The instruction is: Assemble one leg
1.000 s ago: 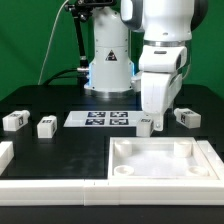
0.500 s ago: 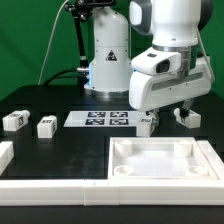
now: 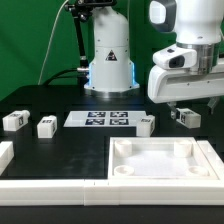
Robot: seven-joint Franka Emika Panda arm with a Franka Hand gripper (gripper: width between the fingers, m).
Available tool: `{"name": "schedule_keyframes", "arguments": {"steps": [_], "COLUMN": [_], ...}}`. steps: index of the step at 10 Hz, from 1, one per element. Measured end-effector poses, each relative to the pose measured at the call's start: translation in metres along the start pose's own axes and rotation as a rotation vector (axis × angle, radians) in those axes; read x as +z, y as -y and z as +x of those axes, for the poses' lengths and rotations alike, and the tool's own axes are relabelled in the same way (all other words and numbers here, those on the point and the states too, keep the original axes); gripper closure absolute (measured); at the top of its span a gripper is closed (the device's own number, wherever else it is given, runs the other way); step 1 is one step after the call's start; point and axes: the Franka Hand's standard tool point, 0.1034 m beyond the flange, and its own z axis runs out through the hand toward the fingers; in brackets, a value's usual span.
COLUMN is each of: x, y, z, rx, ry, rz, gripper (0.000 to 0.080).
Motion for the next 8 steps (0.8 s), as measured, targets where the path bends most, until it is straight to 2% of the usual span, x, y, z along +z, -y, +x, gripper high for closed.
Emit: {"name": "schedule_keyframes", "arguments": {"steps": [1,3,8], "x": [0.001,0.0,0.01], "y": [0.0,-0.002,0.017], "z": [-0.003,-0.007,-0.025], "rx": [-0.003,-0.009,-0.044], "ry": [0.027,0.195,0.609], "rz": [-0.005,-0.029,-0.072], "gripper": [0.015,0.015,0.015]}}
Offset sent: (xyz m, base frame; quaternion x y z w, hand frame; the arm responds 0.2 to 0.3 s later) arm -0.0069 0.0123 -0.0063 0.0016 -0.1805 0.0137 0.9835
